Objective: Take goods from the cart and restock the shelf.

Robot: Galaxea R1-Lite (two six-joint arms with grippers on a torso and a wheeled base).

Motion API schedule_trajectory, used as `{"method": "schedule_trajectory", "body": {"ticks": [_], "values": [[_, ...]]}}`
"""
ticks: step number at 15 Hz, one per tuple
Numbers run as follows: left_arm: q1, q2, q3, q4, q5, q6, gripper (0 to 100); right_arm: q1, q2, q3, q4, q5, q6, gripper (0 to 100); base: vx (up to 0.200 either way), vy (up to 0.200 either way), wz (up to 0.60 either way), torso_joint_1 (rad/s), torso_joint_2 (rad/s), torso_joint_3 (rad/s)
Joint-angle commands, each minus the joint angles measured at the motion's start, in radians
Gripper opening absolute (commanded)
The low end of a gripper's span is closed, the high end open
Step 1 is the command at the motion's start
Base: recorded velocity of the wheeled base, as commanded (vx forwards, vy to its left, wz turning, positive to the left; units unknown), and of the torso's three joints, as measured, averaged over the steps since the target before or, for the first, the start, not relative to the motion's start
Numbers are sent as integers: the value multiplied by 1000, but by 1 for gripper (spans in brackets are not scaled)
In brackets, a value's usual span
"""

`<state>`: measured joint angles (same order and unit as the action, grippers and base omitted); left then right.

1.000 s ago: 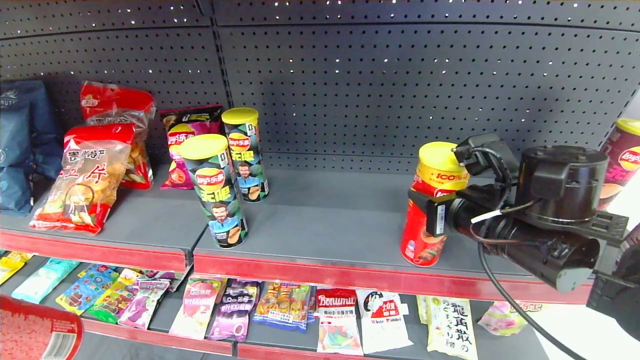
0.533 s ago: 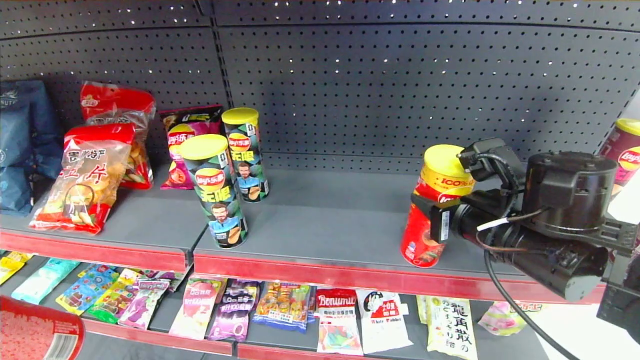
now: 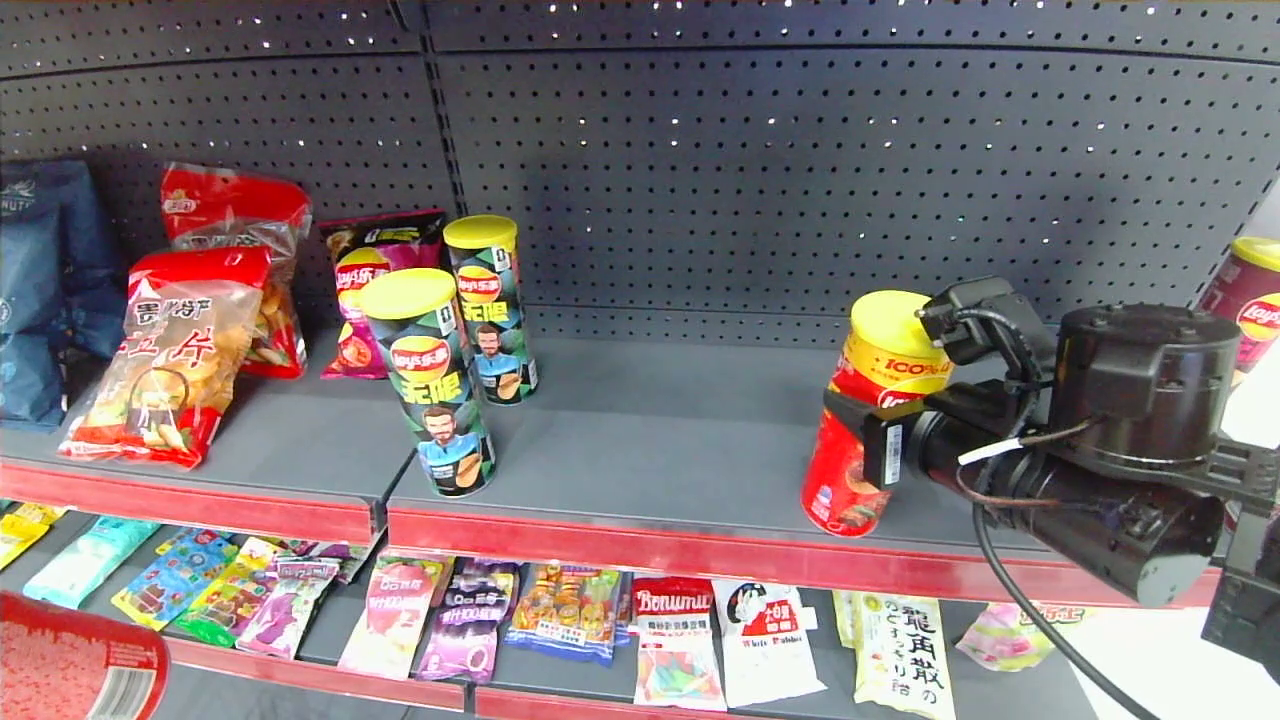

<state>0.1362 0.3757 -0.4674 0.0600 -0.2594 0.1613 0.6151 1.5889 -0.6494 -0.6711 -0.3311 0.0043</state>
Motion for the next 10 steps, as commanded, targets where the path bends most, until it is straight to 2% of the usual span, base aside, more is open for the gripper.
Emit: {"method": "schedule_trajectory", "body": {"ticks": [1, 7, 8, 10], "values": [[0, 0, 0, -2, 0, 0, 0, 5, -1, 7, -1, -5, -3, 0, 0, 0, 0, 0, 0, 0], [0, 0, 1, 0, 0, 0, 0, 6, 0, 25, -1, -17, -3, 0, 0, 0, 0, 0, 0, 0], [0, 0, 1, 0, 0, -2, 0, 6, 2, 25, -1, -17, -3, 100, 0, 0, 0, 0, 0, 0], [0, 0, 1, 0, 0, 0, 0, 8, 0, 23, -1, -17, -3, 100, 0, 0, 0, 0, 0, 0]]}}
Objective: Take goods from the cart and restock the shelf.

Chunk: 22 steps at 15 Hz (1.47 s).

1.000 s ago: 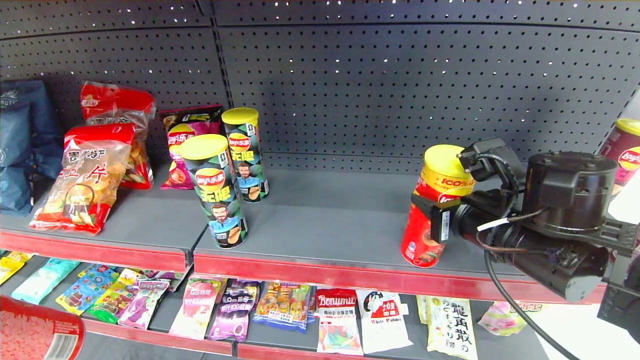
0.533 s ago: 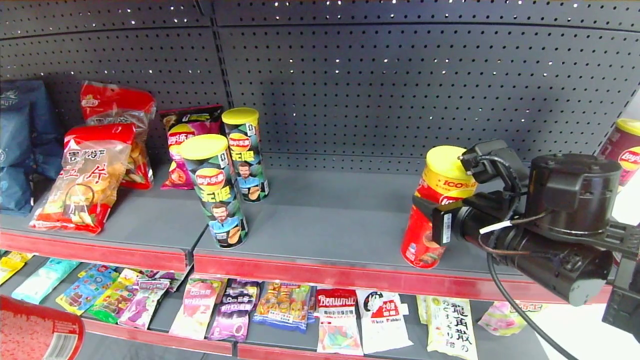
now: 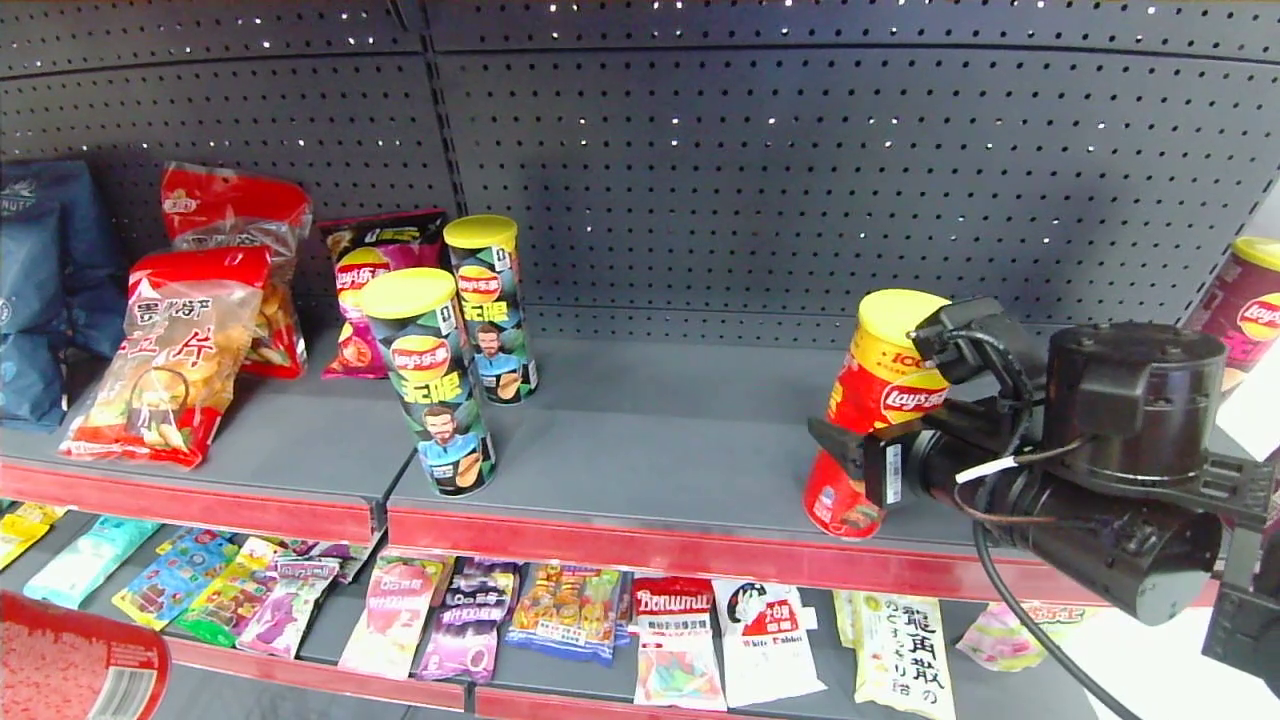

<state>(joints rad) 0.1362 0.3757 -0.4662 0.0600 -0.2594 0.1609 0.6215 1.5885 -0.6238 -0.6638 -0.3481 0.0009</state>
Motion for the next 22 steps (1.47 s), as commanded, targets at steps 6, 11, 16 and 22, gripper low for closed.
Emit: {"method": "schedule_trajectory", "body": {"ticks": [6, 11, 16, 22], "values": [[0, -1, -3, -2, 0, 0, 0, 7, -91, 58, -8, -5, 2, 100, 0, 0, 0, 0, 0, 0], [0, -3, 0, 0, -8, 0, 0, 86, -387, 323, -8, 21, 21, 100, 0, 0, 0, 0, 0, 0], [-3, 9, -14, 1, -9, 2, 0, -444, -637, 352, 156, 595, -239, 100, 0, 0, 0, 0, 0, 0], [-30, 89, -57, 17, -52, 35, 0, -790, -1003, 420, 395, 681, -124, 100, 0, 0, 0, 0, 0, 0]]}}
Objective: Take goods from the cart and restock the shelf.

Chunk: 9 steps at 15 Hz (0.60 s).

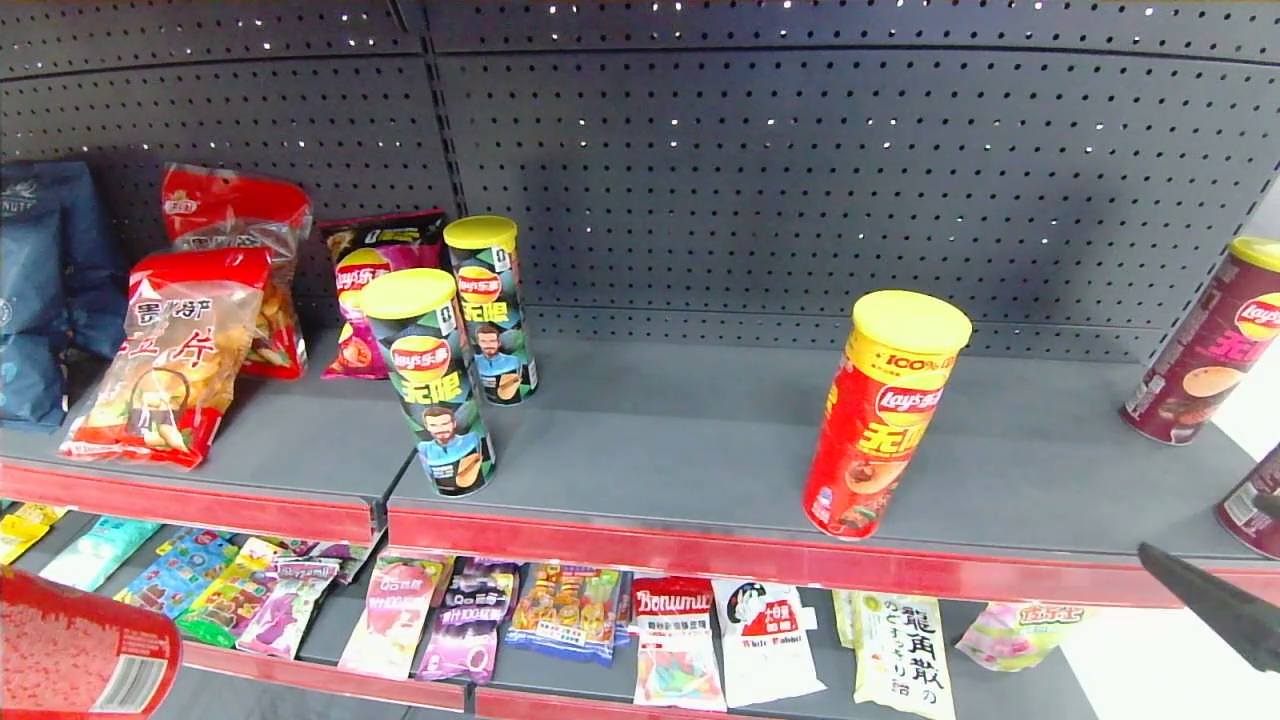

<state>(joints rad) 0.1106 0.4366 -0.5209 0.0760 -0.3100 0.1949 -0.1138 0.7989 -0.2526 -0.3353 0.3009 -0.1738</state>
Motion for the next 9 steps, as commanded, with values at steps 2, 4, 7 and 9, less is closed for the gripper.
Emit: {"method": "schedule_trajectory", "body": {"ticks": [2, 4, 7, 9], "values": [[-5, 60, -10, -10, 0, -6, 0, -49, -224, 49, 75, -23, 50, 100, 0, 0, 0, 0, 0, 0], [-6, 94, -18, -42, -1, -14, 0, -55, -141, 36, 68, -46, 45, 100, 0, 0, 0, 0, 0, 0], [-6, 160, -19, -151, -18, -26, 0, -119, -112, 38, 71, -364, 36, 100, 0, 0, 0, 0, 0, 0], [-6, 180, -16, -185, -23, -51, 0, -81, -162, 53, 71, -371, 42, 100, 0, 0, 0, 0, 0, 0]]}}
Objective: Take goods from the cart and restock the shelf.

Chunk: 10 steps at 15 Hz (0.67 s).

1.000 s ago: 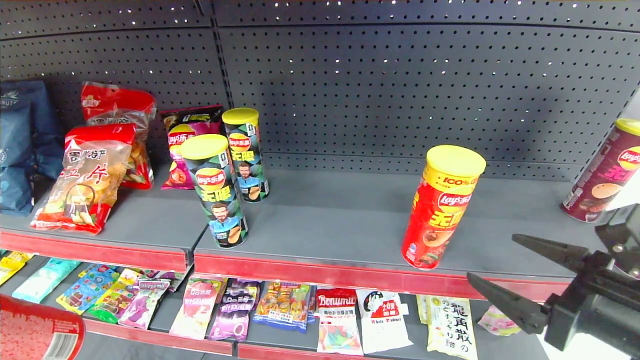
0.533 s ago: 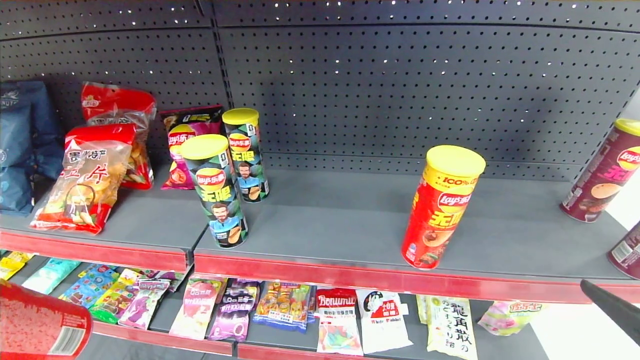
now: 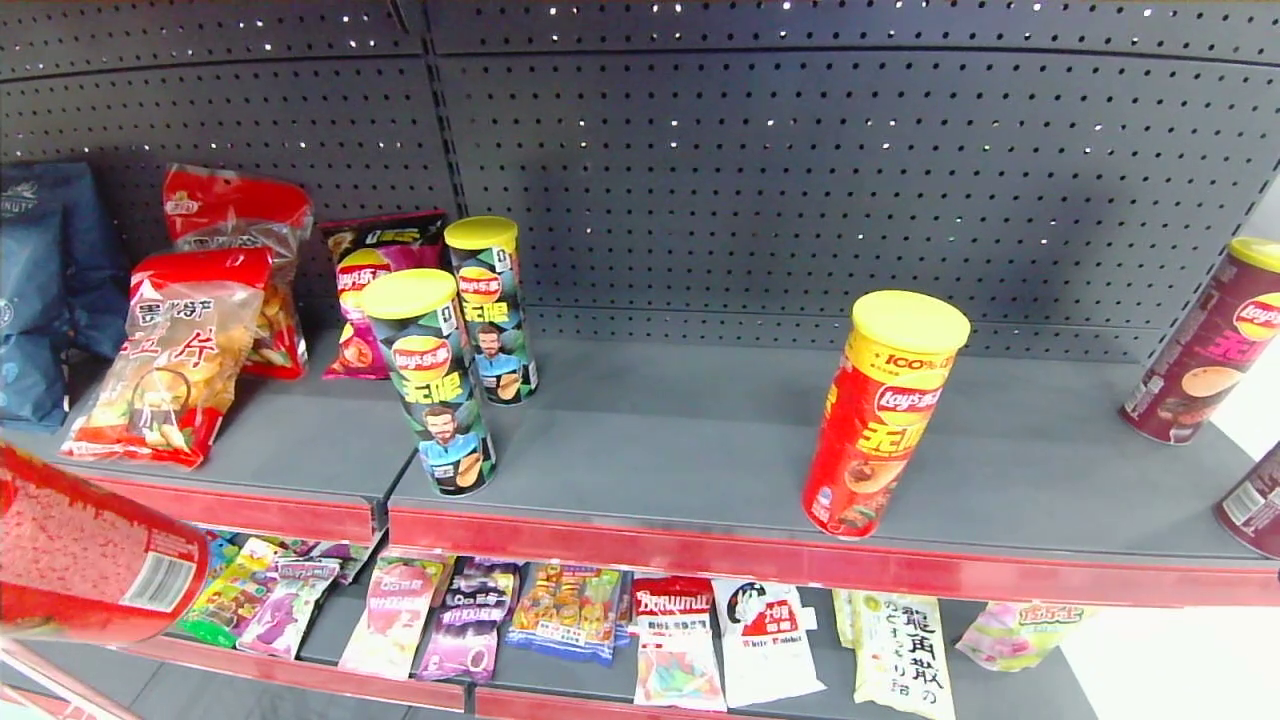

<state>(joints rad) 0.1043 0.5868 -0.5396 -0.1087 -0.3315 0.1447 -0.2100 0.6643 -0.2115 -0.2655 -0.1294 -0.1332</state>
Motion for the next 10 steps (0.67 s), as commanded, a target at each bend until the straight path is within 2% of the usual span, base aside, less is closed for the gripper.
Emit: {"method": "schedule_trajectory", "body": {"ticks": [1, 2, 3, 6, 8, 10], "values": [[0, 25, 10, 0, -1, 0, 0, 75, -84, 23, 12, 177, -11, 100, 0, 0, 0, 0, 0, 0], [0, 16, 24, 1, -1, -5, 0, 136, -121, 12, 63, 255, -32, 100, 0, 0, 0, 0, 0, 0], [0, -8, 47, 3, -3, -19, 0, 161, -157, 1, 127, 260, -34, 100, 0, 0, 0, 0, 0, 0], [2, -74, 86, 23, 8, -22, 0, 156, -315, -3, 278, 243, -62, 100, 0, 0, 0, 0, 0, 0], [8, -53, 72, 24, 57, 0, 0, 158, -385, -5, 338, 232, -68, 100, 0, 0, 0, 0, 0, 0], [8, -36, 53, 23, 58, 19, 0, 158, -416, -3, 390, 172, -68, 100, 0, 0, 0, 0, 0, 0]]}}
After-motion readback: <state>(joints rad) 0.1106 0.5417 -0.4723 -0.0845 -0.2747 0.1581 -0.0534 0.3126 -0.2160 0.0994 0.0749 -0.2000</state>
